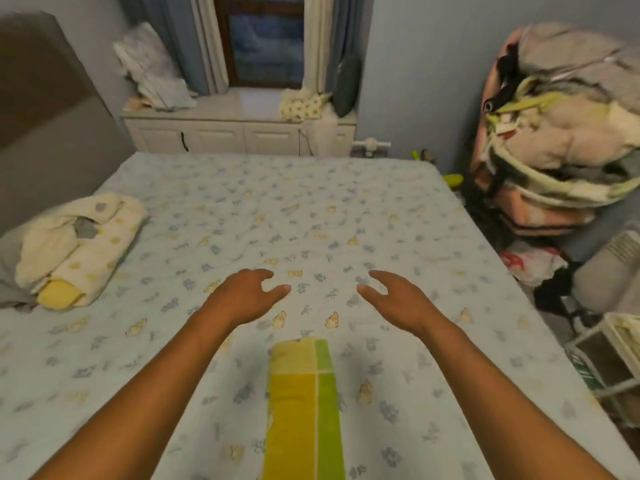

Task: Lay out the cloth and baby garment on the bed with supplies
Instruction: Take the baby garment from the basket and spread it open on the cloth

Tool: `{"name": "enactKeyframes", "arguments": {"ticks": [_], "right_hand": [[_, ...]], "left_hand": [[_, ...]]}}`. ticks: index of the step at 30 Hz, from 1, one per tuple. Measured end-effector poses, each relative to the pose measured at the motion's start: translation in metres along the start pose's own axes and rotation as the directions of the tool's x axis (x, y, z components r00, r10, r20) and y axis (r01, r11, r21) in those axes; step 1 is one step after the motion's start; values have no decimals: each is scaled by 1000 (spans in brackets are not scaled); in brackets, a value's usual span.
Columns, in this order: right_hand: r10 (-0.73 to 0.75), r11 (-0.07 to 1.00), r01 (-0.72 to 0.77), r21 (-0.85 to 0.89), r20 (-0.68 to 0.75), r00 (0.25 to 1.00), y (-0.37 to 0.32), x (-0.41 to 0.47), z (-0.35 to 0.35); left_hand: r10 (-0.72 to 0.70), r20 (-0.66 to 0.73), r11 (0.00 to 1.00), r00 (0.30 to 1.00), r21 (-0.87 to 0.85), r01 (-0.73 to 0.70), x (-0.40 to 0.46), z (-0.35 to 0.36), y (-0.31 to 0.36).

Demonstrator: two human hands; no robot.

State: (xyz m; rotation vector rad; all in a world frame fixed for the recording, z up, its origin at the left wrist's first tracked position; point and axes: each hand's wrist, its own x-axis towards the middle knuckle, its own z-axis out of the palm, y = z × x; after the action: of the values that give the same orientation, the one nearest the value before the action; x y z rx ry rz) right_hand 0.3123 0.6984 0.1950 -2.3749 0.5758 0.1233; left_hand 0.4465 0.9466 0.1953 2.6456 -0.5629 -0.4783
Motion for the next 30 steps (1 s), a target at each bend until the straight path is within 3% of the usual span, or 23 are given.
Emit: {"name": "enactKeyframes", "arguments": {"ticks": [7, 13, 19, 21, 30], "right_hand": [[-69, 996, 79, 36, -234, 970, -82, -127, -173], [-52, 997, 70, 30, -395, 917, -86, -229, -297], [-26, 999, 37, 9, -537, 843, -20, -334, -388], [1, 1000, 13, 21, -586, 811, 43, -384, -430], [60, 998, -45, 40, -591, 804, 151, -434, -503]], "left_hand": [[96, -141, 995, 985, 55, -89, -96, -146, 128], [244, -221, 969, 944, 97, -228, -177, -213, 259], [335, -259, 942, 906, 71, -328, -255, -200, 380], [374, -274, 927, 886, 91, -363, -295, -166, 452], [383, -282, 923, 880, 71, -379, -331, -107, 566]]}}
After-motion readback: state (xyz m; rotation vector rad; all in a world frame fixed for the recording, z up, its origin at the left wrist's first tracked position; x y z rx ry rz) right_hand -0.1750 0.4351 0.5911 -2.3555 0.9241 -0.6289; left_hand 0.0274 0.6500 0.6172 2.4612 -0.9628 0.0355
